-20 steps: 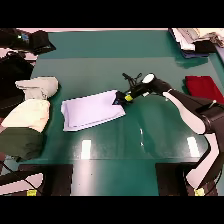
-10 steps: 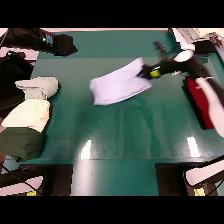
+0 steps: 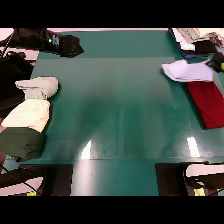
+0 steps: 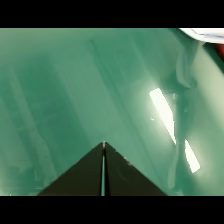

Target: Fold the shirts.

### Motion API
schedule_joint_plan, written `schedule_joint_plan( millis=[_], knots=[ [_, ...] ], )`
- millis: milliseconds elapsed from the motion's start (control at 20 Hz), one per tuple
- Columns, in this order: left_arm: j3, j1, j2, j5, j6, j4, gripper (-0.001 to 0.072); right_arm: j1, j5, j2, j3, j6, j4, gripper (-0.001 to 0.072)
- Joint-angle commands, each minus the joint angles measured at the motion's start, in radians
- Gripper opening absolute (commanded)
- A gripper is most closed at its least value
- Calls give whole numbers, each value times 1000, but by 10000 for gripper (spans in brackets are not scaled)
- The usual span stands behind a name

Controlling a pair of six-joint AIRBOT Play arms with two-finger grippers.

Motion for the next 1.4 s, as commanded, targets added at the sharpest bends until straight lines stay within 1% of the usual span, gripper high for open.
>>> schedule_joint_plan(
  millis=[0,200,450,550,750,900,950,1050,1200,1300,1350],
  knots=[
    [1,-2,0,1,-27,-3,22,-106,-49,3,17,-2,1,18],
    [1,-2,0,0,-27,-3,22,-107,-36,4,146,-2,2,18],
    [1,-2,0,-4,-26,-3,22,-108,70,5,326,-2,0,18],
    [1,-2,0,-6,-26,-3,22,-108,114,10,348,-2,1,18],
    [1,-2,0,-14,-26,-2,22,-108,148,45,348,-2,-10,18],
    [1,-2,0,-27,-17,-2,22,-112,263,60,347,0,-121,18],
    [1,-2,0,-27,-18,-2,23,-112,291,64,331,1,-143,18],
    [1,-2,0,-28,-17,-2,23,-127,301,106,230,1,-197,18],
    [1,-2,0,-27,4,-2,23,-144,311,200,37,1,-370,19],
    [1,-2,0,-27,9,-2,23,-173,313,254,-82,1,-436,29],
    [1,-2,0,-27,9,-2,22,-192,317,275,-130,1,-455,153]
  ],
)
